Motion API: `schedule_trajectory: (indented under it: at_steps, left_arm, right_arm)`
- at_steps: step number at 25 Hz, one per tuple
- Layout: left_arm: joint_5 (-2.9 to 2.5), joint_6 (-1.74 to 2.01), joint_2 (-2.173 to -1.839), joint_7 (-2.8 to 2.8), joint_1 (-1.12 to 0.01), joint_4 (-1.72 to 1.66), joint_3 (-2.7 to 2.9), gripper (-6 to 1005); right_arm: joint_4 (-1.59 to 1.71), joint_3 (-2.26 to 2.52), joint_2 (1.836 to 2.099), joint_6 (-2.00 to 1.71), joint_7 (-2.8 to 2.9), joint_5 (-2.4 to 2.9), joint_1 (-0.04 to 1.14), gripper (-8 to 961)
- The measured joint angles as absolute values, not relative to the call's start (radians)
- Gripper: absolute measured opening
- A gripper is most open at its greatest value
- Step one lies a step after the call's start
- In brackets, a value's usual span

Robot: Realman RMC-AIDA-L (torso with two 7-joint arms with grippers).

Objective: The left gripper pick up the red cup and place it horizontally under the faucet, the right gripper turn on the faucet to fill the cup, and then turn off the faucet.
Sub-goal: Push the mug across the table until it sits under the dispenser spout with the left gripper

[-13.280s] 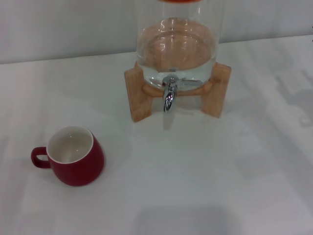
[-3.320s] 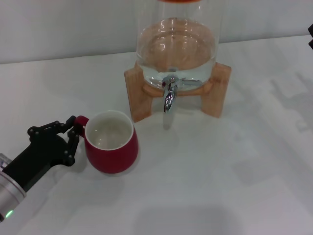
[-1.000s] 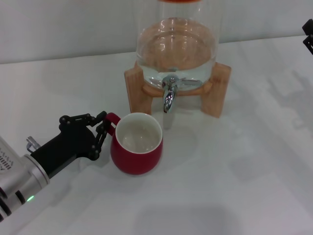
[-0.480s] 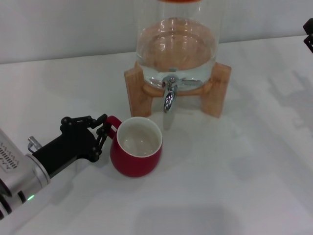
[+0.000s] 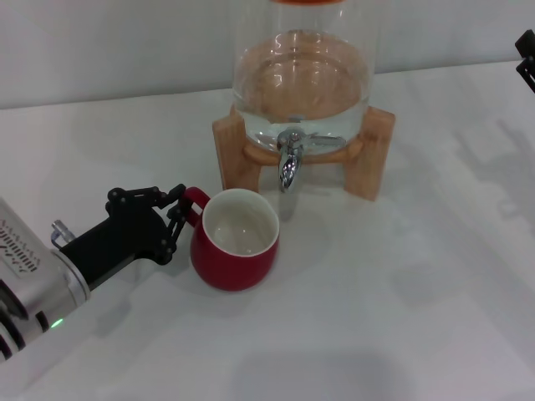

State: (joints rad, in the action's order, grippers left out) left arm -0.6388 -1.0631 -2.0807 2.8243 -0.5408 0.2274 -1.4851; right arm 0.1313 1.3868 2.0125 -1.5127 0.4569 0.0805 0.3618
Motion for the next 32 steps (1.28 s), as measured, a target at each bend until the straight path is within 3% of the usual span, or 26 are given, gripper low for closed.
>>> schedule_trajectory:
  at_steps: [32]
  left_arm:
    - [-0.649,-1.102,-2.088,2.824,-0.535,0.267,-1.451,100]
  right_arm:
    - [0.132,1.39,2.013,-1.513,0.456,0.081,0.364,822]
